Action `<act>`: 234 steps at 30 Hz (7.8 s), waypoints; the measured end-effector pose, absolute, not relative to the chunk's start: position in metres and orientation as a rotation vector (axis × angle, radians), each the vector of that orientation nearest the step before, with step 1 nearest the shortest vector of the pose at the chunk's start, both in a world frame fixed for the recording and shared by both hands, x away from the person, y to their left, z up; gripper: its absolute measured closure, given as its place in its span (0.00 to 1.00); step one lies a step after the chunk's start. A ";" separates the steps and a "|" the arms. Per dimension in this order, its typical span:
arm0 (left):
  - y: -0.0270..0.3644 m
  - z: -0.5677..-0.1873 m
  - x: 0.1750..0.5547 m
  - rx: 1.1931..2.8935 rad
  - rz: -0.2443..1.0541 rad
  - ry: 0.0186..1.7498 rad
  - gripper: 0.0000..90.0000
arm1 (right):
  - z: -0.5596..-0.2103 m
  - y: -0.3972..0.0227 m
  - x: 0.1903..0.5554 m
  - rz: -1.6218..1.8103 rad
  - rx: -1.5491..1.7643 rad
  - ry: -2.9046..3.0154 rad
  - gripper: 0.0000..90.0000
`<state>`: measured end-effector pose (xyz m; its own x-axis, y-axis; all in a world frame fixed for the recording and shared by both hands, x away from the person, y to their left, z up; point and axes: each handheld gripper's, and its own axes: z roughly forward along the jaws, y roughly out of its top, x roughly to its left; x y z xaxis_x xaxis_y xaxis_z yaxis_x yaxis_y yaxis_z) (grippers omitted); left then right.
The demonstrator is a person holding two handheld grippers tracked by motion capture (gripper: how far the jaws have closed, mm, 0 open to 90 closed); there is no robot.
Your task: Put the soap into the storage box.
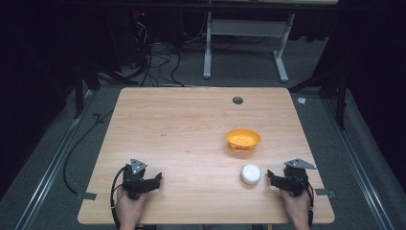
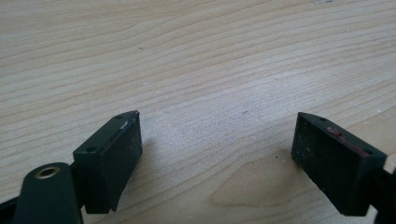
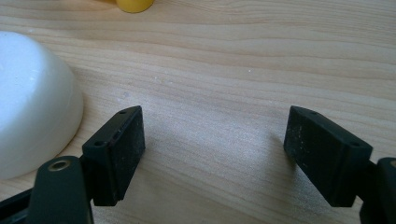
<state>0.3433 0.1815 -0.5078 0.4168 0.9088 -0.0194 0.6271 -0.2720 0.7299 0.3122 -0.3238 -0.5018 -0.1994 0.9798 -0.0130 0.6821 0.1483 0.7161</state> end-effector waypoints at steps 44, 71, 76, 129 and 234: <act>0.181 -0.508 0.343 2.006 0.538 1.299 0.19 | -0.484 -0.306 0.271 0.983 1.461 2.043 0.19; 0.181 -0.508 0.343 2.005 0.538 1.299 0.18 | -0.484 -0.262 0.291 0.998 1.364 2.149 0.17; 0.181 -0.508 0.343 2.005 0.538 1.299 0.18 | -0.489 -0.254 0.299 0.958 1.353 2.167 0.17; 0.181 -0.508 0.343 2.004 0.539 1.299 0.18 | -0.481 -0.244 0.311 0.948 1.351 2.175 0.28; 0.182 -0.508 0.343 2.004 0.538 1.299 0.18 | -0.434 -0.235 0.433 0.893 1.437 2.154 0.28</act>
